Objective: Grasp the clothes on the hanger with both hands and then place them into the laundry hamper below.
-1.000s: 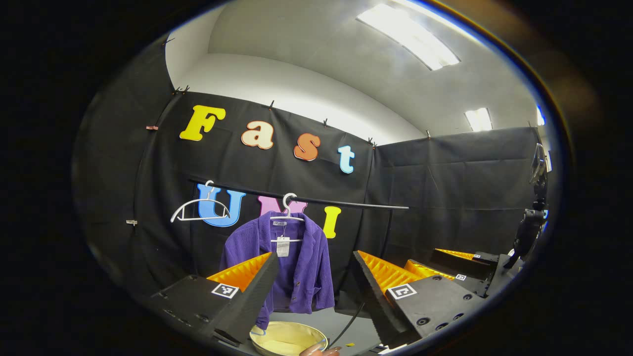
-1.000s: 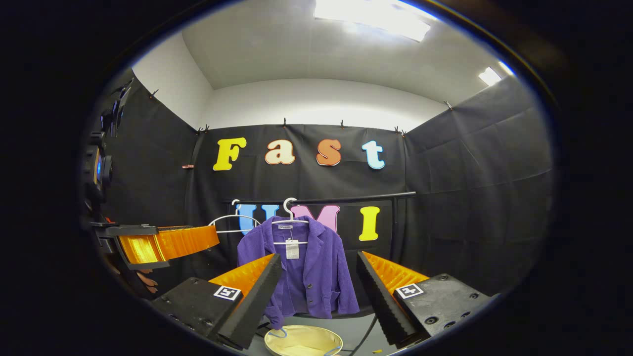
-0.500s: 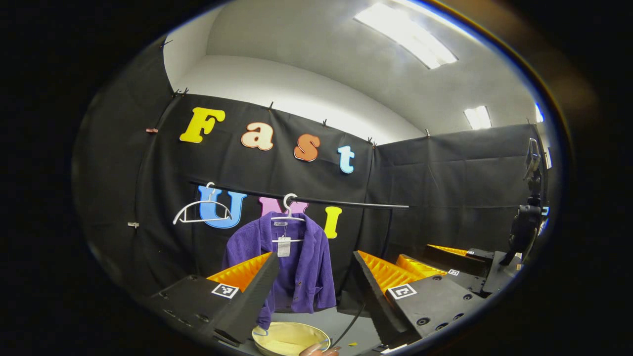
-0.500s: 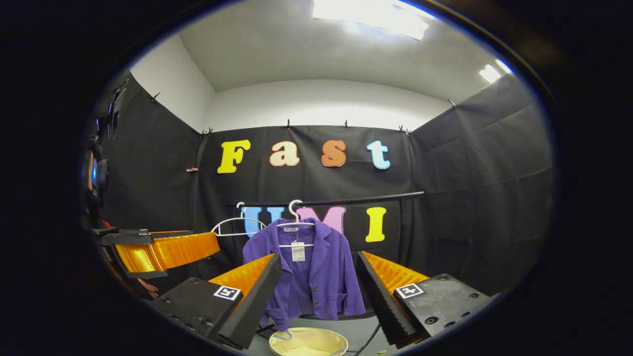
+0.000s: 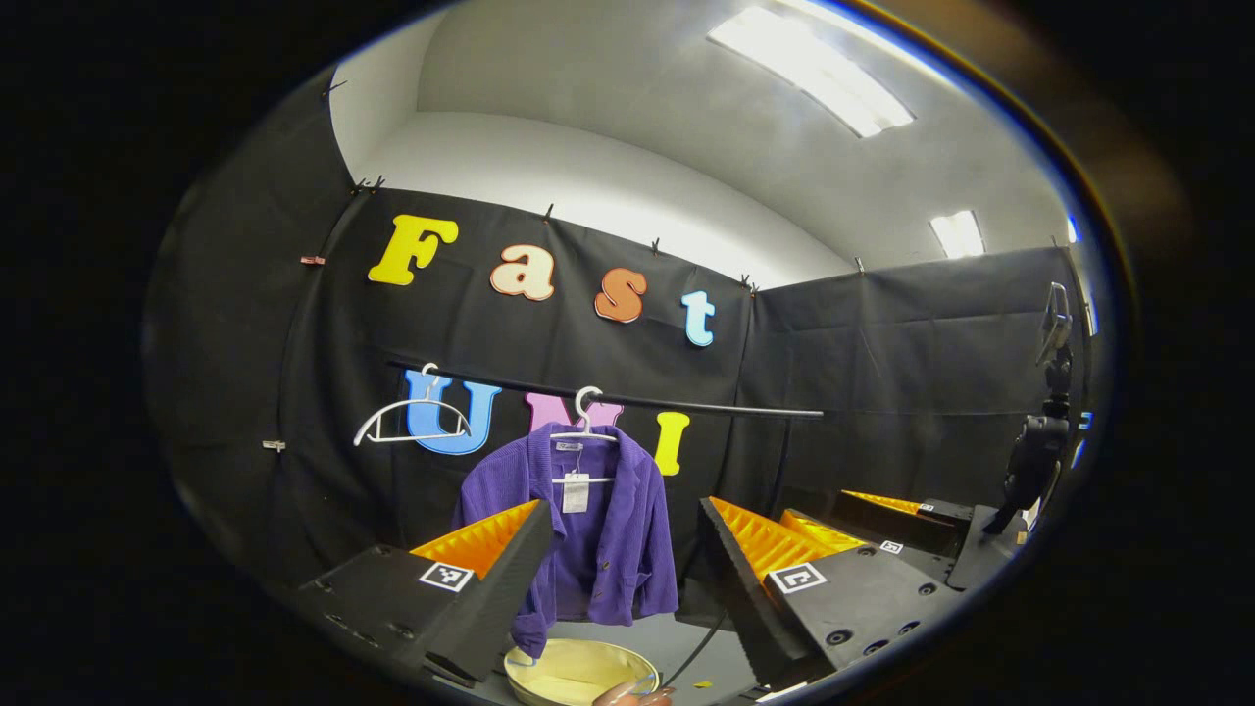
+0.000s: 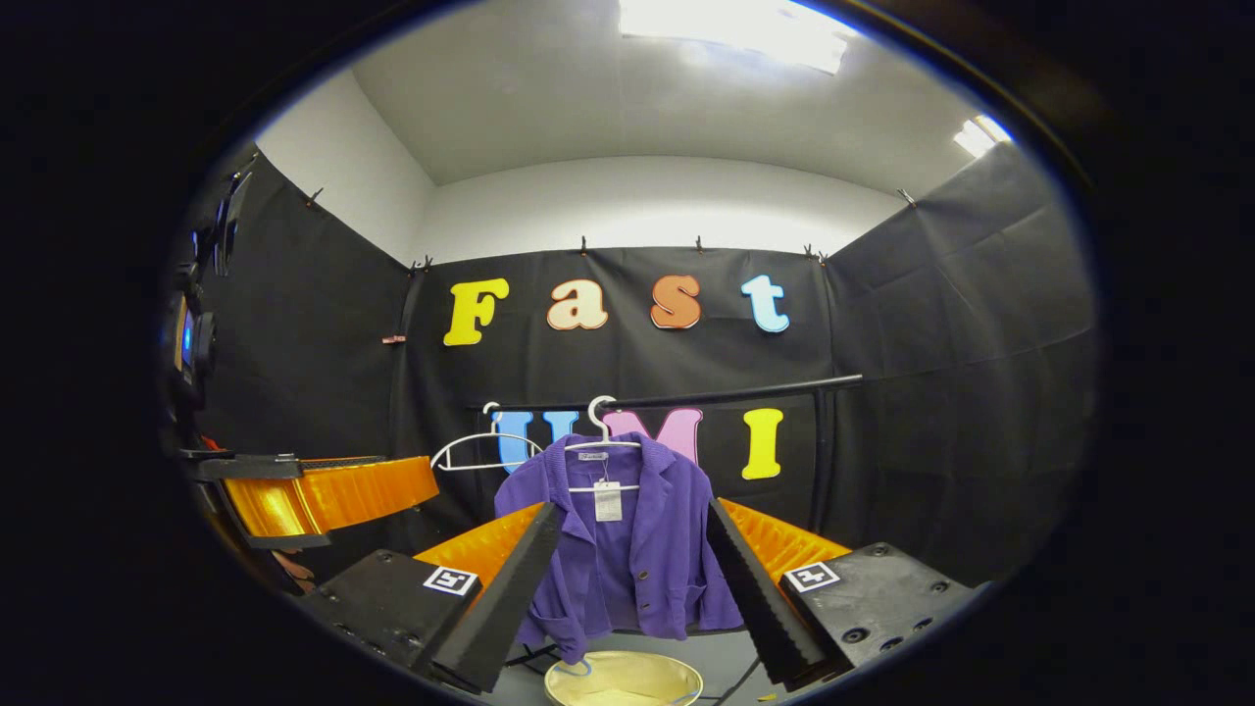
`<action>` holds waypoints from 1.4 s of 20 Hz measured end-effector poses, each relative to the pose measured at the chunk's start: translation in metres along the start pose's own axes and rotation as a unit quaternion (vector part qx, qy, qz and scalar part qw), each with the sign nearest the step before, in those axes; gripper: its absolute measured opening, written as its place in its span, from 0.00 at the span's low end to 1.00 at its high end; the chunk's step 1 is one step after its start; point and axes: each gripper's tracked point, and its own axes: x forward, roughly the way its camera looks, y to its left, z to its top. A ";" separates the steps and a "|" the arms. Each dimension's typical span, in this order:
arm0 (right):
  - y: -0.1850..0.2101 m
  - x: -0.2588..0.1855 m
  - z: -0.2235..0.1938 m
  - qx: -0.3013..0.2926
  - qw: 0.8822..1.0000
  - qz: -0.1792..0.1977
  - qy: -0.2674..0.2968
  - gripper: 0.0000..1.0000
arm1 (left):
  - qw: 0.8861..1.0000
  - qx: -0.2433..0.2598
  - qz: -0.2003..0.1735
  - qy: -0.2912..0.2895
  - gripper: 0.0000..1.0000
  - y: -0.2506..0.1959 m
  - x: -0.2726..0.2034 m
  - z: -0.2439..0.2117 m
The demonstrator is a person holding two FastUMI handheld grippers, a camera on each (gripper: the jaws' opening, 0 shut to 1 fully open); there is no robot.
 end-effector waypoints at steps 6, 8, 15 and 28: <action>0.017 0.006 0.005 0.003 1.000 0.025 -0.006 0.97 | 1.000 0.004 0.018 -0.006 0.93 0.006 -0.016 0.005; 0.019 0.006 0.003 0.002 1.000 0.029 -0.004 0.97 | 1.000 0.004 0.023 -0.006 0.93 0.009 -0.019 0.005; 0.022 0.007 0.003 0.005 1.000 0.029 -0.003 0.97 | 1.000 0.003 0.030 -0.007 0.93 0.014 -0.025 0.006; 0.027 0.008 -0.022 0.000 1.000 -0.024 0.015 0.98 | 0.999 0.026 -0.008 0.015 0.93 0.035 -0.022 -0.009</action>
